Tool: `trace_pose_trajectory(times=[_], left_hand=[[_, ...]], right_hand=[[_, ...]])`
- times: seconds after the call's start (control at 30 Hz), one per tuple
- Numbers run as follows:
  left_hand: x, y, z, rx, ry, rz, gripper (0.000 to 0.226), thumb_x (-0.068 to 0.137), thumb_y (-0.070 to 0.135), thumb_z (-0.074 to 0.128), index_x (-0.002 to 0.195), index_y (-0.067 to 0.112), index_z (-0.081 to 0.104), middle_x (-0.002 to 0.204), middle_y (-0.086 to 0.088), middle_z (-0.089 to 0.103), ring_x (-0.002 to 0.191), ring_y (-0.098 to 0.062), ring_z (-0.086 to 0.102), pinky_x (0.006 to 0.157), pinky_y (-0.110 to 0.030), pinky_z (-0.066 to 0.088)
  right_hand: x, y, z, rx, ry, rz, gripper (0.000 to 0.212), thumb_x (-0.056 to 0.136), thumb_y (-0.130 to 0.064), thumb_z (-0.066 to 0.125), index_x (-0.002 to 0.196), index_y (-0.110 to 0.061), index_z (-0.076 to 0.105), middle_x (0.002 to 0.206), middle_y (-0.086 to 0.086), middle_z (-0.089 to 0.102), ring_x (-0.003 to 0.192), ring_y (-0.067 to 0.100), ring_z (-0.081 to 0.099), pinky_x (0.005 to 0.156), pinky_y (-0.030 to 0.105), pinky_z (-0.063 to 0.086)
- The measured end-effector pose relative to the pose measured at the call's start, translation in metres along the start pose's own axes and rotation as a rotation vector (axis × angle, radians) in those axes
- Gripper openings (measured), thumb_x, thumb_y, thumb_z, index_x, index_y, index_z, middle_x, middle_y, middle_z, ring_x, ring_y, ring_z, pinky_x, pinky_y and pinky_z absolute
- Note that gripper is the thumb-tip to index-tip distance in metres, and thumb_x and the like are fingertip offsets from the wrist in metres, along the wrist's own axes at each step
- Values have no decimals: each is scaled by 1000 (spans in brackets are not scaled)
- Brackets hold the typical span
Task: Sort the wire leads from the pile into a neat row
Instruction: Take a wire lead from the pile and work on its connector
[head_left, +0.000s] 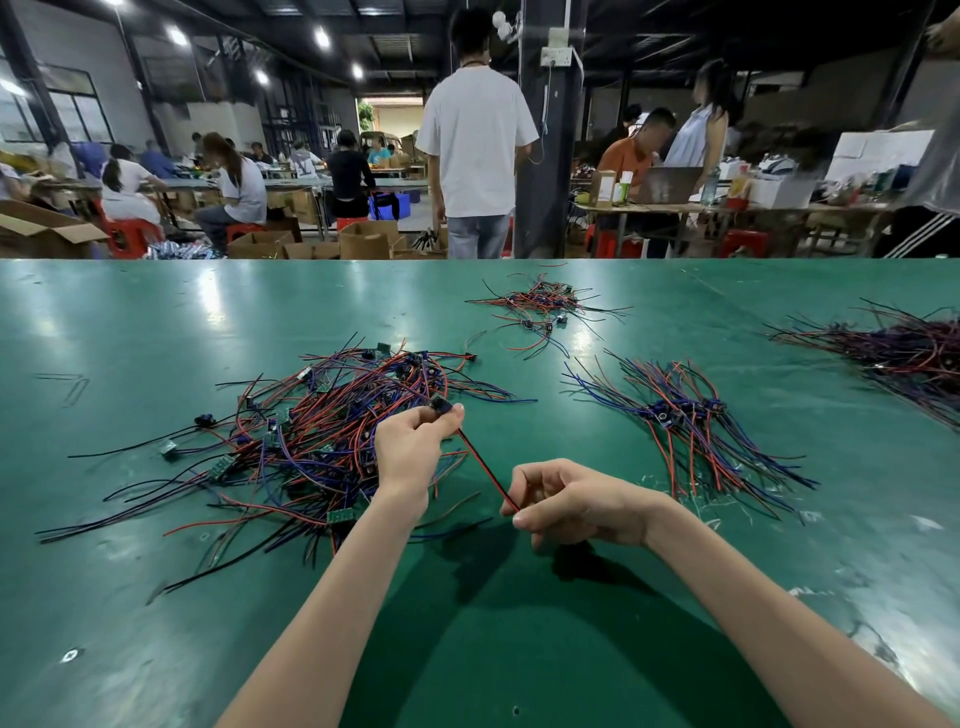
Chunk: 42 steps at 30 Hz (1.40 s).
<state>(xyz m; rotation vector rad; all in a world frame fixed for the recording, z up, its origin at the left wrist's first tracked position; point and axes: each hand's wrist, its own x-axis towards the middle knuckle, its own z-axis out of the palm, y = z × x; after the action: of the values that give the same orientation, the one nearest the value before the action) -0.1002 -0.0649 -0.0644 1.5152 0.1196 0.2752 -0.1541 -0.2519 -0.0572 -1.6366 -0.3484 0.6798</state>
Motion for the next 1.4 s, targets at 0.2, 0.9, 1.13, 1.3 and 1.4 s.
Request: trace_pose_trajectory(times=[0.2,0.9,1.13,1.3,1.4], left_hand=[[-2,11,-3,-153,-148,-186,21,78,10,76,67,9,58,44,7,48,40,-6,32,43,-18,31],[-28,10,15,-7,-478,-280,15,84,23,70,95,11,71,80,5,70,55,-2,50,60,-18,42],[-25,5,16,117,-375,-106,8,87,17,67,86,10,71,70,5,67,55,-5,50,54,-13,43],[-26,-5,11,844,-289,439,15,91,22,58,96,14,70,89,3,68,82,-14,59,79,-27,50],[-26,-6,9,945,-277,468,20,94,22,52,103,14,68,99,-1,66,99,-18,54,86,-32,47]], right_hand=[[-2,-1,3,12,-66,15,14,79,-17,67,73,-17,54,62,-1,60,41,6,52,35,14,24],[0,-6,-46,203,616,-269,11,85,-11,64,76,-5,62,55,2,60,30,3,36,31,13,23],[-23,16,-117,124,1090,-42,15,84,-14,71,79,0,71,49,3,57,32,4,37,31,15,28],[-34,31,-134,-106,1279,167,21,82,-15,73,78,5,71,58,9,62,40,14,40,41,22,33],[-39,29,-126,-440,1359,200,16,83,-22,72,81,-6,75,67,10,68,50,20,49,53,25,39]])
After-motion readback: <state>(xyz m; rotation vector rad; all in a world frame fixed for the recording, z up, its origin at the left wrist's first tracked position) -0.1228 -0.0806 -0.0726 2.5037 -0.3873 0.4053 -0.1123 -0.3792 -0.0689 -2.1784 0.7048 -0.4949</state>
